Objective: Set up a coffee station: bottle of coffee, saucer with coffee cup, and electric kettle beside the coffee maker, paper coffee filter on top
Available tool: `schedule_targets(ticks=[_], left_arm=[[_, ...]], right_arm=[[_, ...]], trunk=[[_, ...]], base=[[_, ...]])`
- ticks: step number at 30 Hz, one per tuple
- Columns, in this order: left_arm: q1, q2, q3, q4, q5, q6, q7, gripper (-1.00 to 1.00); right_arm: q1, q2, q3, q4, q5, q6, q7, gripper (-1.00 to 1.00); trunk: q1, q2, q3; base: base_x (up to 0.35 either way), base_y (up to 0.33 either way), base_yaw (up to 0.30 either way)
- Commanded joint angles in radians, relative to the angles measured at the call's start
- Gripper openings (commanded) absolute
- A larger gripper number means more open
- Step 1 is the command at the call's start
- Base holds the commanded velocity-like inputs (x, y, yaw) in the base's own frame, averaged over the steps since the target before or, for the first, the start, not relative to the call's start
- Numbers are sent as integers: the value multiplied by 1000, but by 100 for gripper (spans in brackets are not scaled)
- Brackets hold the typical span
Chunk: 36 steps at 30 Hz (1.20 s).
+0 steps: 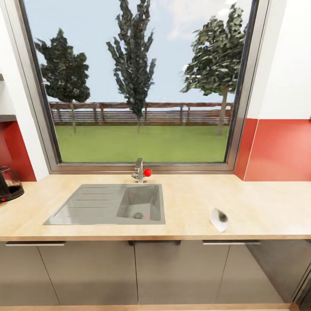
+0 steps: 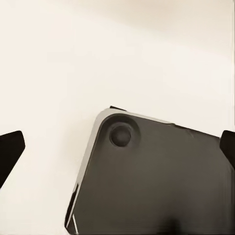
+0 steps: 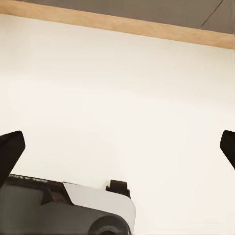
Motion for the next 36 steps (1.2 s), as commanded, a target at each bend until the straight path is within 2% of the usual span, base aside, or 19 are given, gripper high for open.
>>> schedule_targets(ticks=[1,4,5,9,10,17,21,34,35,36], left_arm=[[1,-5,-5,1,11,-1,-6,100],[1,-10,-5,7,10,-1,-11,100],[2,-4,-2,1,14,3,-6,100],[3,-8,-5,-21,11,-1,17,100],[3,-14,-6,-15,11,-5,11,100],[4,-21,-4,6,19,-3,-22,100],[4,-20,-4,3,19,3,-15,100],[4,-24,-5,-48,15,0,58,100],[5,-24,-10,-49,9,-4,184,100],[5,-23,-10,-51,7,-4,183,100]], right_arm=[[4,-4,-2,4,10,-11,2,100],[20,-15,-9,4,15,-28,6,100],[14,-9,-15,5,21,-22,9,100],[-9,13,-36,4,44,0,8,100],[-15,7,-30,3,50,6,2,100],[-19,4,8,2,10,-4,-8,100],[-19,4,8,2,3,-8,-7,100],[-19,1,8,2,-21,-9,-8,100],[-19,19,9,6,-21,-1,-6,100],[-19,22,9,5,-20,7,-4,100]], trunk=[[0,-1,-1],[0,-1,-1],[0,-1,-1],[0,-1,-1],[0,-1,-1],[0,-1,-1],[0,-1,-1],[0,-1,-1],[0,-1,-1],[0,-1,-1]], base=[[0,0,0],[0,0,0],[0,0,0],[0,0,0],[0,0,0],[0,0,0],[6,0,0],[22,0,0],[0,0,0],[0,0,0]])
